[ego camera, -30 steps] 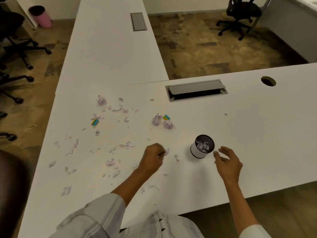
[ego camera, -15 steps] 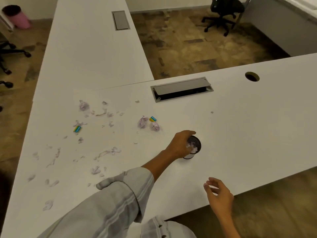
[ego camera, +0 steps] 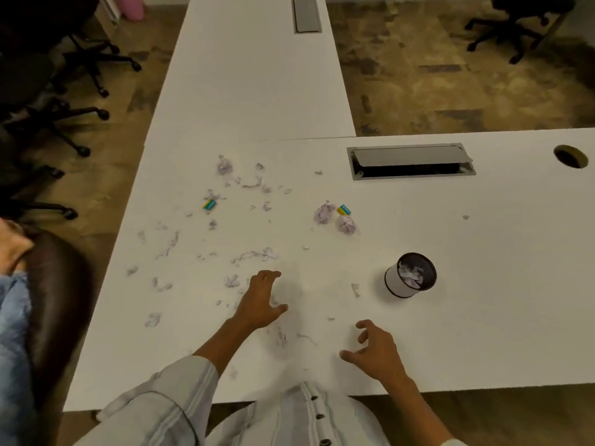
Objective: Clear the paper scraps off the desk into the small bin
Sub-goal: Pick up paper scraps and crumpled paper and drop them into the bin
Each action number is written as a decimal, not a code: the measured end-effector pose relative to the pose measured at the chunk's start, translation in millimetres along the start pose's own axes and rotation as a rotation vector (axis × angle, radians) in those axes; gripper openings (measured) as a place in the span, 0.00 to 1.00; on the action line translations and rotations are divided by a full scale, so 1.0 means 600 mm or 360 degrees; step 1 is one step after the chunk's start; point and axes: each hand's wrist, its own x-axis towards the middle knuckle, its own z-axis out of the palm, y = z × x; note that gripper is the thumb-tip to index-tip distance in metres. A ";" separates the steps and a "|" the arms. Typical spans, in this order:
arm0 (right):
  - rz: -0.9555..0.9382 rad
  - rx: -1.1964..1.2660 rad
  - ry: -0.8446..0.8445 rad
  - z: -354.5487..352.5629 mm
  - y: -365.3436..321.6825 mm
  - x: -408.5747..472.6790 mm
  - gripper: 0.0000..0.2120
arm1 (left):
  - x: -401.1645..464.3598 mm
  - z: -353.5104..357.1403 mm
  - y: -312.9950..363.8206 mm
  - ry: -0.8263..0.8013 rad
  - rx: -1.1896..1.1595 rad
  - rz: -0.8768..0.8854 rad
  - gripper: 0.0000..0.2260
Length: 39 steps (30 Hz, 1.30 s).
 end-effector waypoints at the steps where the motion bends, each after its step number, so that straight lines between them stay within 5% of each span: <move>1: -0.0029 -0.0071 -0.0077 0.016 -0.008 0.003 0.34 | -0.019 -0.010 -0.032 -0.0013 0.0058 -0.0068 0.37; 5: -0.0138 -0.0176 -0.0253 0.085 -0.042 0.005 0.36 | -0.100 -0.041 -0.139 -0.0042 0.0225 -0.0253 0.45; 13: -0.0373 -0.0154 -0.0108 0.165 -0.132 0.034 0.23 | -0.197 -0.040 -0.217 -0.0163 0.0340 -0.0260 0.54; 18: -0.0565 -0.0173 -0.0205 0.189 -0.176 0.041 0.23 | -0.211 -0.016 -0.212 -0.0303 0.0343 -0.0146 0.52; 22: -0.0672 -0.0197 0.0061 0.185 -0.163 0.023 0.29 | -0.213 0.003 -0.205 -0.0347 0.0360 -0.0063 0.45; 26: -0.0841 -0.0540 0.0034 0.195 -0.148 0.008 0.39 | -0.212 0.018 -0.199 -0.0322 0.0336 -0.0007 0.31; 29: -0.1044 -0.0877 -0.0101 0.224 -0.166 0.002 0.35 | -0.208 0.021 -0.188 -0.0223 0.0369 0.0087 0.24; 33: -0.1242 -0.1218 -0.0035 0.249 -0.190 -0.004 0.35 | -0.207 0.015 -0.173 0.0022 0.0589 0.0153 0.28; 39: -0.1339 -0.1269 -0.0099 0.233 -0.176 -0.003 0.24 | -0.215 0.020 -0.166 0.0066 0.0724 -0.0347 0.37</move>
